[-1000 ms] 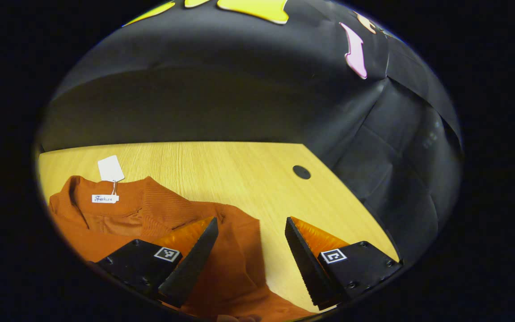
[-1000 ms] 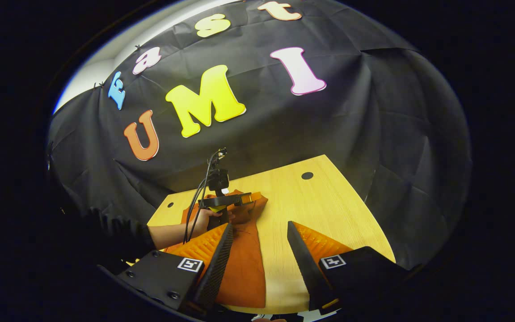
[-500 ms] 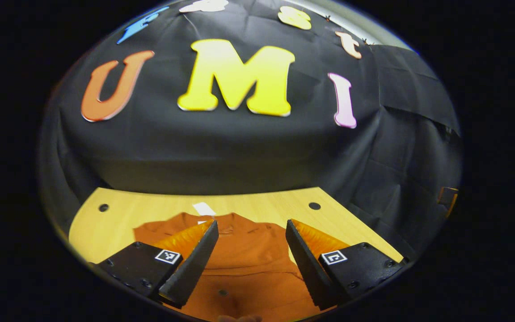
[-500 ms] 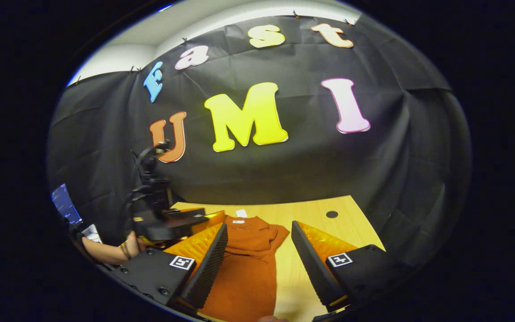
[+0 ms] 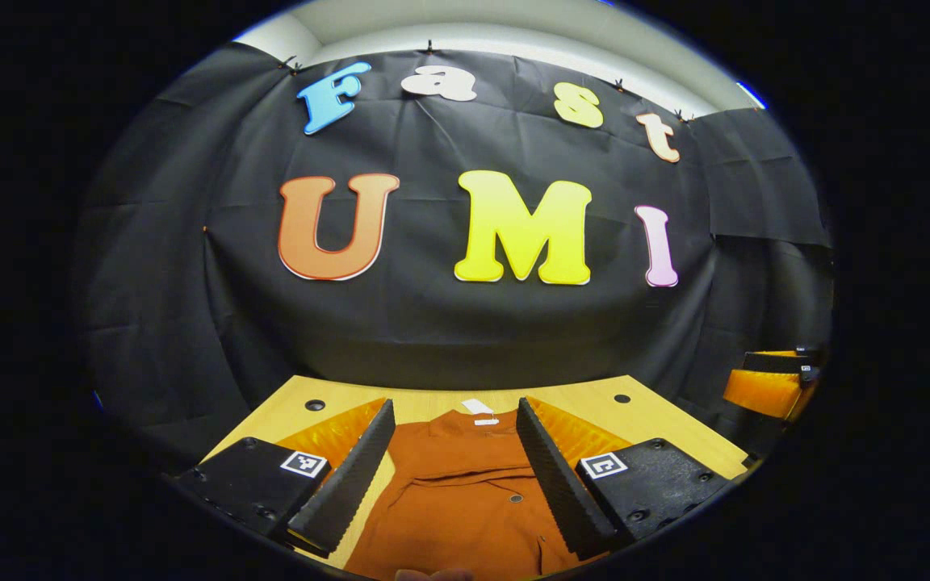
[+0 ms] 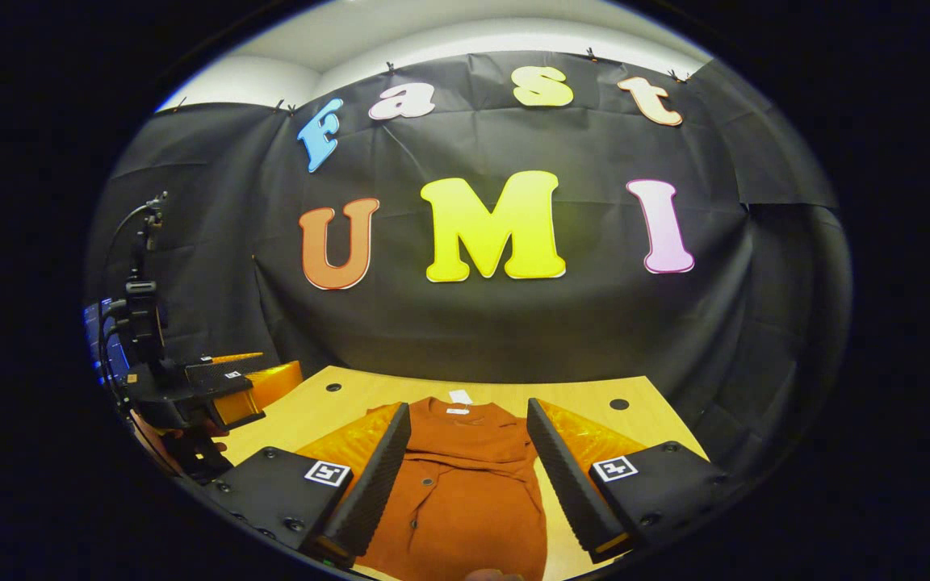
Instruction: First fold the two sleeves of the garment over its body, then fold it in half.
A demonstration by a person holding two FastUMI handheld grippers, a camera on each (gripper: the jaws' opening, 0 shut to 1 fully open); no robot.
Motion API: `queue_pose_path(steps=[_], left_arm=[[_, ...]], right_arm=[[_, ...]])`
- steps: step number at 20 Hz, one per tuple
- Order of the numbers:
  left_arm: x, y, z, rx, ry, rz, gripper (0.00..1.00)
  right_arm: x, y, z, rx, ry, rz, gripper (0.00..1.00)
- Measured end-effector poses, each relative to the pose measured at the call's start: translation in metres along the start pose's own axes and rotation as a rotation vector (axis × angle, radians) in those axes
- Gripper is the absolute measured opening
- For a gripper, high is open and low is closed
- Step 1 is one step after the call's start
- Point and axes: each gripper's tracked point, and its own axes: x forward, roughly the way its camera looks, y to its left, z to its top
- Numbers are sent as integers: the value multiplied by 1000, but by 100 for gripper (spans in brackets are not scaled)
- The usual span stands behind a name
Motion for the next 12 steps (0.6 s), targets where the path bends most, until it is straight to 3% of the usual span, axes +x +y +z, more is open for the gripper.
queue_pose_path(steps=[1,7,12], left_arm=[[-5,6,2,-9,-11,2,98],[-24,22,-16,-31,15,-42,98],[-43,51,-82,-73,185,-70,98]], right_arm=[[-3,6,-1,1,-1,-4,93],[-9,7,-17,-14,33,-31,93],[-24,-32,-67,-15,149,-47,93]])
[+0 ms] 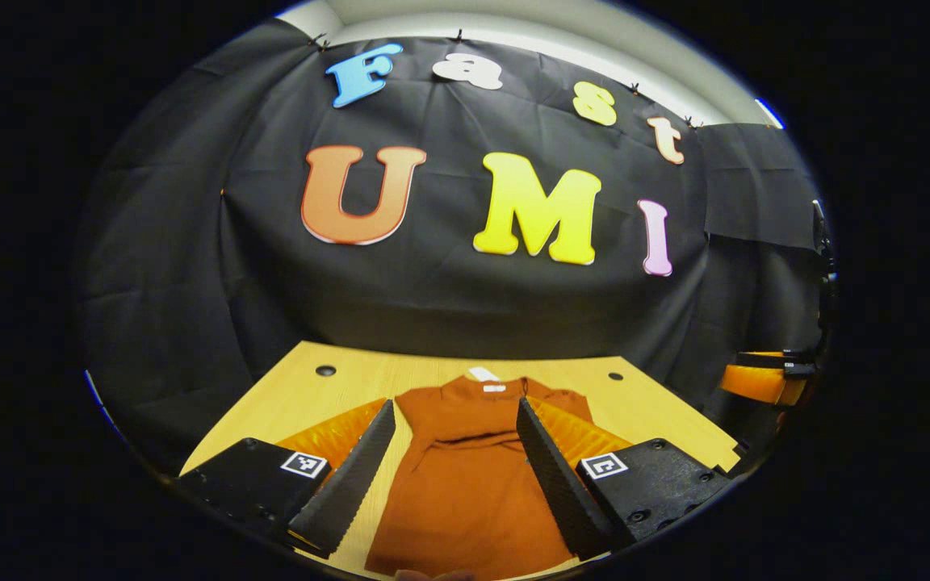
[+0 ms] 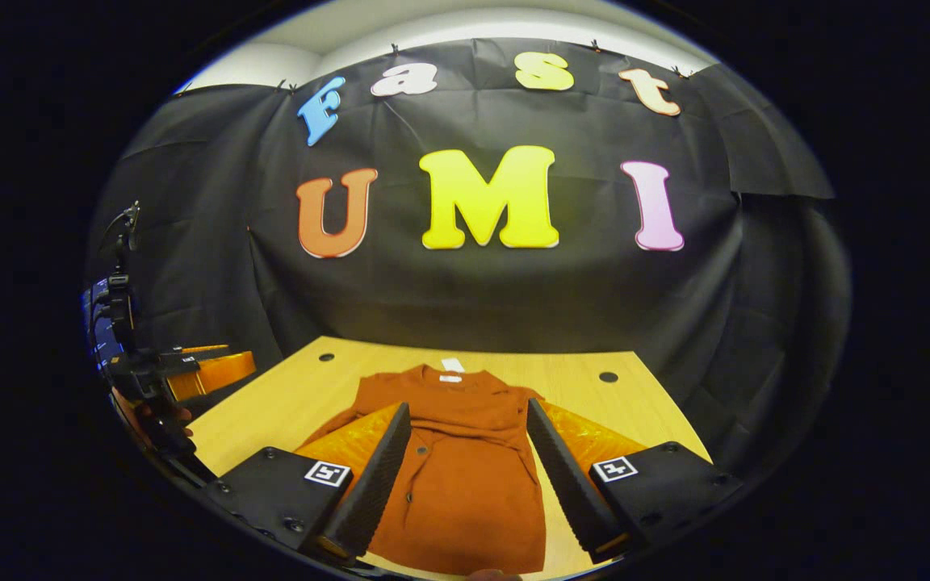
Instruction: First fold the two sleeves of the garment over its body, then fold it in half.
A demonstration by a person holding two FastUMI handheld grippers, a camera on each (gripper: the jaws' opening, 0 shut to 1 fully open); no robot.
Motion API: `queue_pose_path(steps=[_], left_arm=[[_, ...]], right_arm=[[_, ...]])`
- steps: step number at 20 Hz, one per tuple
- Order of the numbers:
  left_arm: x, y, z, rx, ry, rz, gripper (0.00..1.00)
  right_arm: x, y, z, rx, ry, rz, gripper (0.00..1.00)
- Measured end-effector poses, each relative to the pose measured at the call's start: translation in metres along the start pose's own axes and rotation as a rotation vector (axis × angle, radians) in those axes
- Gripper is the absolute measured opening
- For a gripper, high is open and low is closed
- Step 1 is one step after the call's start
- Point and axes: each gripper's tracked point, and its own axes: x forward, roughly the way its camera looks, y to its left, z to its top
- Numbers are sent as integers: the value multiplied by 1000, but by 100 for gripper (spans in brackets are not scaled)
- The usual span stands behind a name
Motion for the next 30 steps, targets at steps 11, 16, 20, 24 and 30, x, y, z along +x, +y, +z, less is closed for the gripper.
queue_pose_path(steps=[11,16,20,24,30], left_arm=[[-66,44,-213,-155,621,-145,99],[-59,63,-234,-263,644,-44,99],[-53,60,-243,-326,647,-41,99],[-50,55,-244,-315,658,-34,98],[-36,40,-248,-225,670,-36,97]], right_arm=[[-36,-76,-192,156,446,-58,93],[-34,-80,-234,210,533,-89,93],[-22,-76,-255,201,566,-102,93],[-12,-70,-279,181,616,-125,93],[-8,-68,-281,87,636,-162,89]])
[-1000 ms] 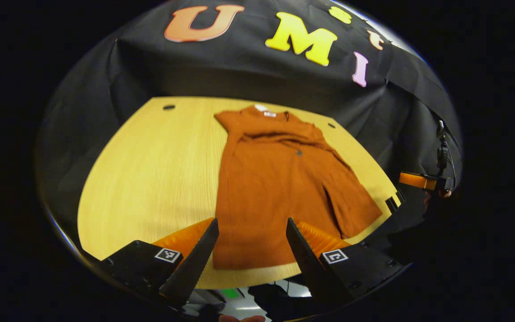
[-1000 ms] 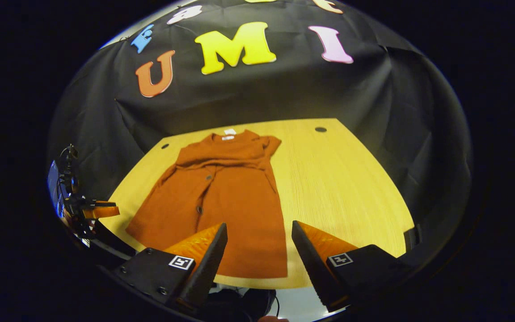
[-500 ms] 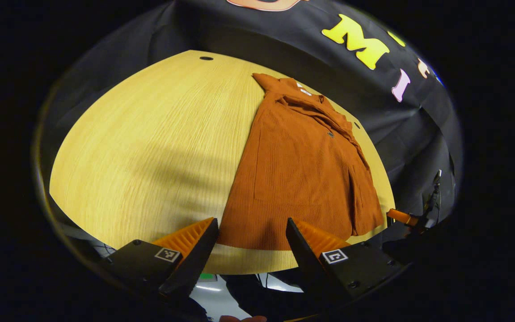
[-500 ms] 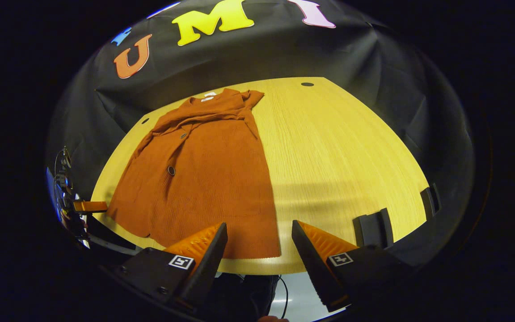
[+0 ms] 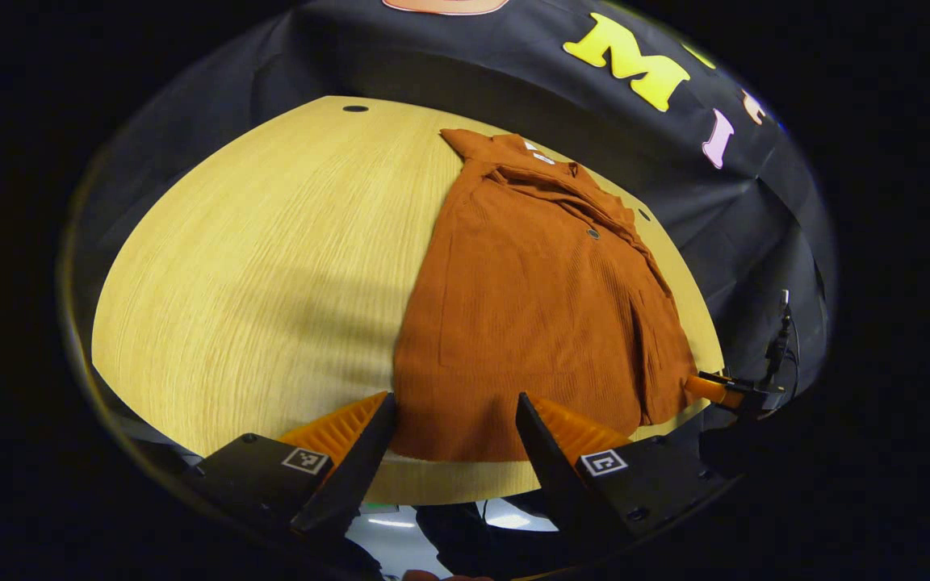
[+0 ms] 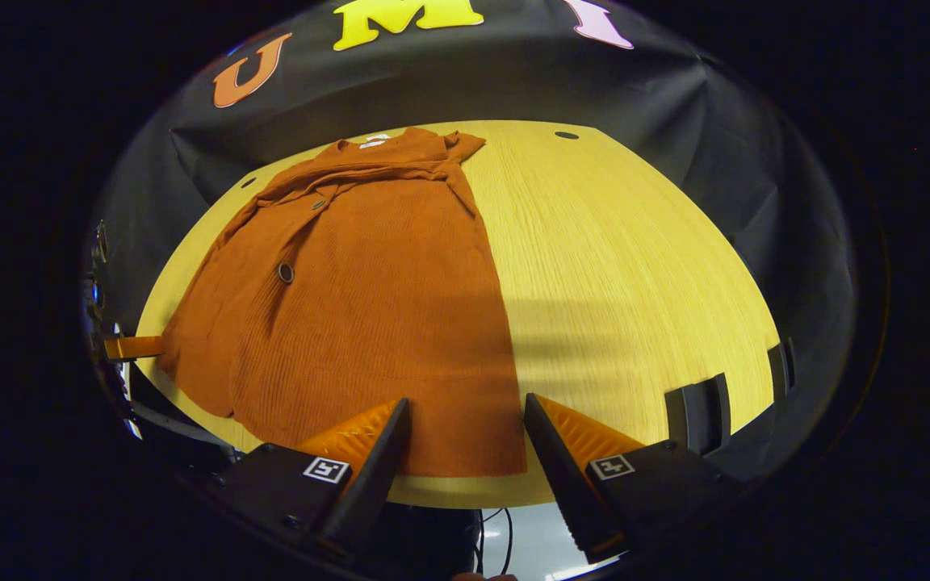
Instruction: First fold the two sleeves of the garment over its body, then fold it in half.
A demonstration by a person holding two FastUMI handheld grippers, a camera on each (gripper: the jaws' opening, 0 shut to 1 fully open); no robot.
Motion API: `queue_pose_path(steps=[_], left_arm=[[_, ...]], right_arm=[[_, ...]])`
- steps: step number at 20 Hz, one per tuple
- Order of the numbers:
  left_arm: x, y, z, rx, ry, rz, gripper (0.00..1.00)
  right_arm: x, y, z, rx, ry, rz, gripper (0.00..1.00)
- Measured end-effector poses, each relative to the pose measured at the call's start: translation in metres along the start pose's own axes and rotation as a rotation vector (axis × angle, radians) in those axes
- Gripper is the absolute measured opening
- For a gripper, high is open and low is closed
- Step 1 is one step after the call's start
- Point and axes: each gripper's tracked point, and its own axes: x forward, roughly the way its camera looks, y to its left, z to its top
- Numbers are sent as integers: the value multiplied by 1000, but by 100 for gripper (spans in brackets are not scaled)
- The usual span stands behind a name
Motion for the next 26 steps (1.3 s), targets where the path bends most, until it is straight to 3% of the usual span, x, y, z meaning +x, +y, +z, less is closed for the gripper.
queue_pose_path(steps=[2,3,4,5,7,8,9,15,21,26], left_arm=[[6,4,-3,24,13,46,89],[8,1,-2,31,18,44,74],[9,-3,-4,27,30,27,72],[6,-8,-12,-7,74,2,52],[12,-12,-11,-54,56,-17,13],[8,-14,-12,-57,63,-21,10],[5,-16,-12,-59,56,-33,7],[-38,-35,7,-33,20,-119,3],[-111,-47,18,-35,-39,-177,3],[-173,-72,44,75,-116,-231,3]], right_arm=[[2,6,0,1,1,9,60],[3,7,2,12,1,22,43],[2,10,0,24,7,28,26],[2,10,0,28,12,30,9],[-2,11,0,33,17,39,9],[-5,11,3,42,7,44,9],[-8,13,3,52,4,54,1],[-47,18,24,143,-43,122,1],[-128,14,51,261,-122,170,0],[-194,6,92,348,-228,189,0]])
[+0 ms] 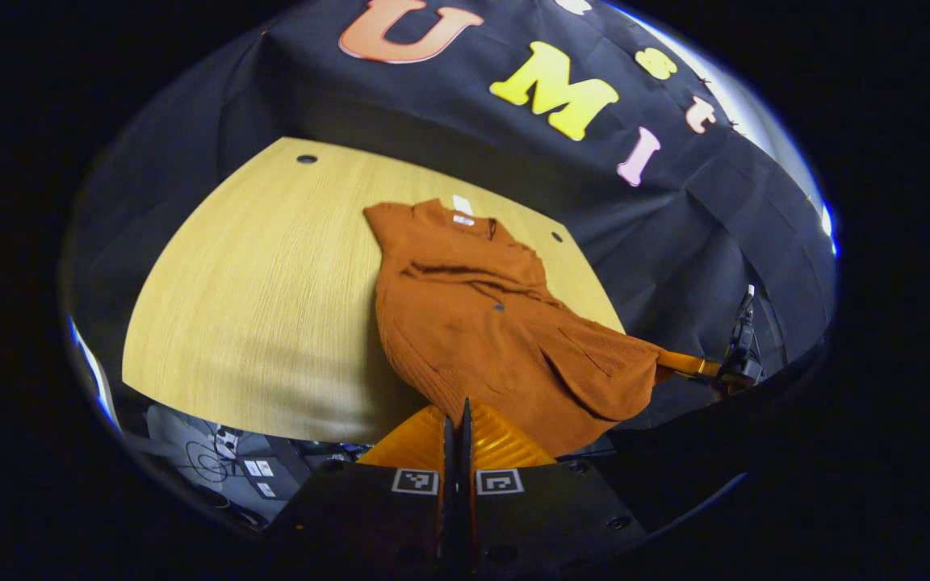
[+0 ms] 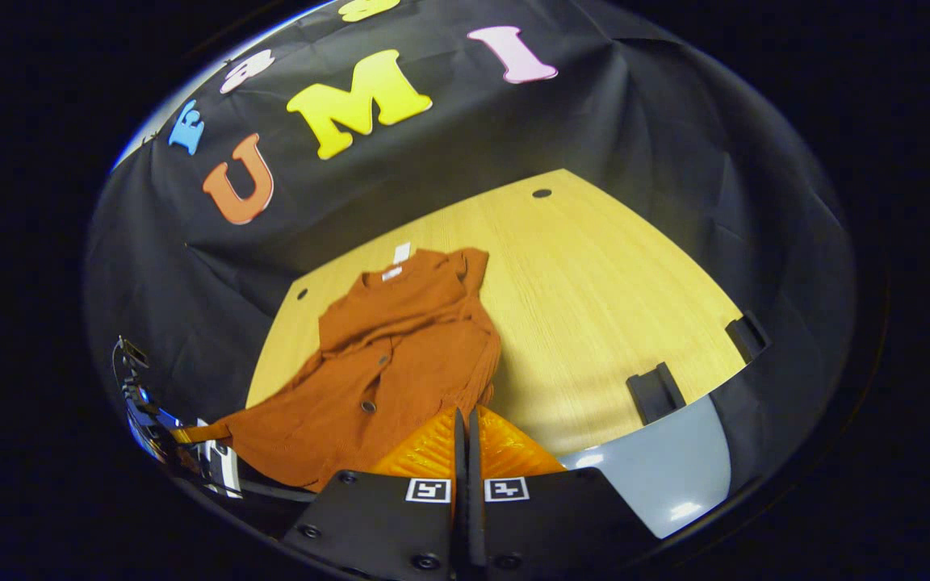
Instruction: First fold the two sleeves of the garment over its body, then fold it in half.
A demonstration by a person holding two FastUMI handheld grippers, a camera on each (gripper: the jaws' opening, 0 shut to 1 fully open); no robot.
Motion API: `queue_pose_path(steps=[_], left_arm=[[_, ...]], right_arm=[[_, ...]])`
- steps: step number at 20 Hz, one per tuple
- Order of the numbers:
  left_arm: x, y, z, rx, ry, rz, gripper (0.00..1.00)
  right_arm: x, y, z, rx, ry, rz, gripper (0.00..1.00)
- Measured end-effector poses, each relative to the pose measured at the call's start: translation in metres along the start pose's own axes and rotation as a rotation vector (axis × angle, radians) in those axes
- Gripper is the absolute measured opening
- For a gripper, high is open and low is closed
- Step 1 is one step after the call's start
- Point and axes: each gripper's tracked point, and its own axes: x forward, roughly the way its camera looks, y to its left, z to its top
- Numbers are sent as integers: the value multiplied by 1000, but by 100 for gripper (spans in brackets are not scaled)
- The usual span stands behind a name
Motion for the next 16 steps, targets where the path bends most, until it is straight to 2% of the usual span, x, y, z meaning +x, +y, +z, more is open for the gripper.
queue_pose_path(steps=[3,5,7,11,16], left_arm=[[-4,-6,35,123,-44,21,3],[4,-3,57,230,-67,59,3],[18,1,90,293,-114,100,3],[55,-6,158,313,-228,106,3],[114,12,227,298,-260,125,3]], right_arm=[[1,18,37,21,-66,41,0],[12,28,65,44,-92,82,0],[29,38,94,41,-104,115,0],[81,57,159,6,-129,153,0],[167,74,221,-51,-106,181,1]])
